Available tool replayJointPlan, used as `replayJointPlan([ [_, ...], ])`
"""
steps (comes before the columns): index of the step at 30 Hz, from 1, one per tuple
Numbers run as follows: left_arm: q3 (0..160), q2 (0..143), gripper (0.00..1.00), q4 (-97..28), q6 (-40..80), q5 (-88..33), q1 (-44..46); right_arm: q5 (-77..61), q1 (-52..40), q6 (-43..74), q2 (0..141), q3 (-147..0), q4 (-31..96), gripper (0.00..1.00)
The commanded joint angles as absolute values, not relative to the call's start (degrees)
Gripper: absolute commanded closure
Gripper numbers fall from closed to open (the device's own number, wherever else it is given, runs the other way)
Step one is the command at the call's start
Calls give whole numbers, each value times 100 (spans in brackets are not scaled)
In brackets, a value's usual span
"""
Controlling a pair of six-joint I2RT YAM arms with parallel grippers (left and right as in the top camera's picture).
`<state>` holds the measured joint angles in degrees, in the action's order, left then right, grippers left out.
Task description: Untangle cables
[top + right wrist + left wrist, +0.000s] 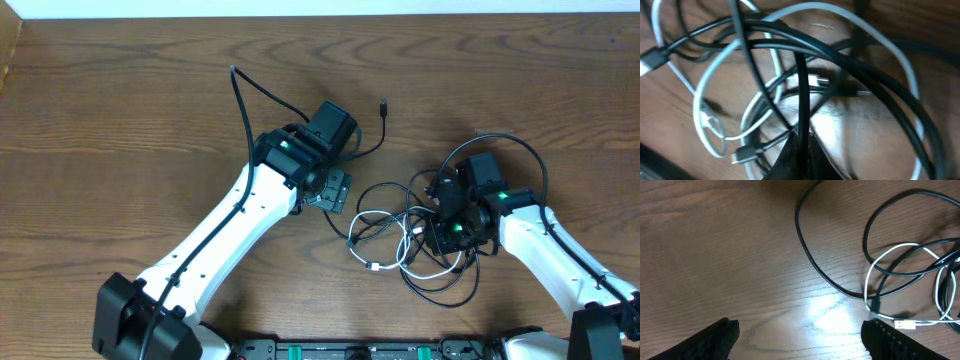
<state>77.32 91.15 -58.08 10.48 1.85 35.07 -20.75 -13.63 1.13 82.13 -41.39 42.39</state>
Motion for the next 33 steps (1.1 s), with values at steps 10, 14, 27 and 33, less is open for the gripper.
replayJointPlan([
  [10, 7699, 9109, 17, -5992, 1055, 239, 3426, -6073, -797, -403, 7498, -5011, 3929, 99],
  [14, 7699, 9109, 16, -6080, 1052, 237, 3319, -6963, -314, 213, 7140, -5369, 3531, 99],
  [27, 7699, 9109, 17, -6077, 1052, 198, 3280, -8558, 764, 5524, 6375, -5579, -2740, 99],
  [33, 7699, 9109, 16, -6080, 1055, 191, 3280, -7717, 928, 8119, 6375, -5579, -5979, 99],
])
